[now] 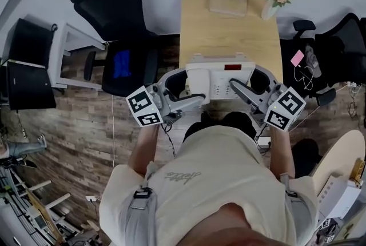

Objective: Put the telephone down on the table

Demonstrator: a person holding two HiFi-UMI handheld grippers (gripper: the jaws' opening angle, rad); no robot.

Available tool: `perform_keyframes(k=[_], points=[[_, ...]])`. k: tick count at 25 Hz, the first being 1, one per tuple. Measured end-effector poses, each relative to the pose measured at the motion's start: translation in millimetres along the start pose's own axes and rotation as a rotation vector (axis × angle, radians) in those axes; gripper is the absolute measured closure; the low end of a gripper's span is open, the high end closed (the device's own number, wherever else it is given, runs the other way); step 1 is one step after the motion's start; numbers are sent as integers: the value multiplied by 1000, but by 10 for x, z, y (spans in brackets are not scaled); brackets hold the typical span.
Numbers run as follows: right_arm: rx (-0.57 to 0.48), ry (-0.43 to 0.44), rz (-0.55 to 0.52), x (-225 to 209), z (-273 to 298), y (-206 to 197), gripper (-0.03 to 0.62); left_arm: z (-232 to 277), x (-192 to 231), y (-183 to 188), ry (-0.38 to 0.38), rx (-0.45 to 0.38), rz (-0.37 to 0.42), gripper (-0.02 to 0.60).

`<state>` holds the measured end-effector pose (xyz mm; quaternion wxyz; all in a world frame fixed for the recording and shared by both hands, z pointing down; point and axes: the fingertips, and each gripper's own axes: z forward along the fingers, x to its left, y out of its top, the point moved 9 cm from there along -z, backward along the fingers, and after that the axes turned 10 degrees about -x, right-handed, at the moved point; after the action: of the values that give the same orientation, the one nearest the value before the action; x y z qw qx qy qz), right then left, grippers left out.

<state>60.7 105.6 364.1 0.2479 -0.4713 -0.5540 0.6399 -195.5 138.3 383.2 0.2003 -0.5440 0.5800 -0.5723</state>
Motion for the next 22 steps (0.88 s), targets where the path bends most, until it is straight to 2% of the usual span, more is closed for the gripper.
perform_keyframes(k=[8, 15, 22], points=[[29, -1, 34, -316, 108, -87, 353, 93, 284, -118, 30, 7, -44, 219], [4, 60, 47, -756, 338, 8, 353, 305, 572, 35, 86, 31, -13, 219], [-29, 79, 67, -1270, 458, 209, 353, 704, 923, 219, 94, 45, 23, 219]])
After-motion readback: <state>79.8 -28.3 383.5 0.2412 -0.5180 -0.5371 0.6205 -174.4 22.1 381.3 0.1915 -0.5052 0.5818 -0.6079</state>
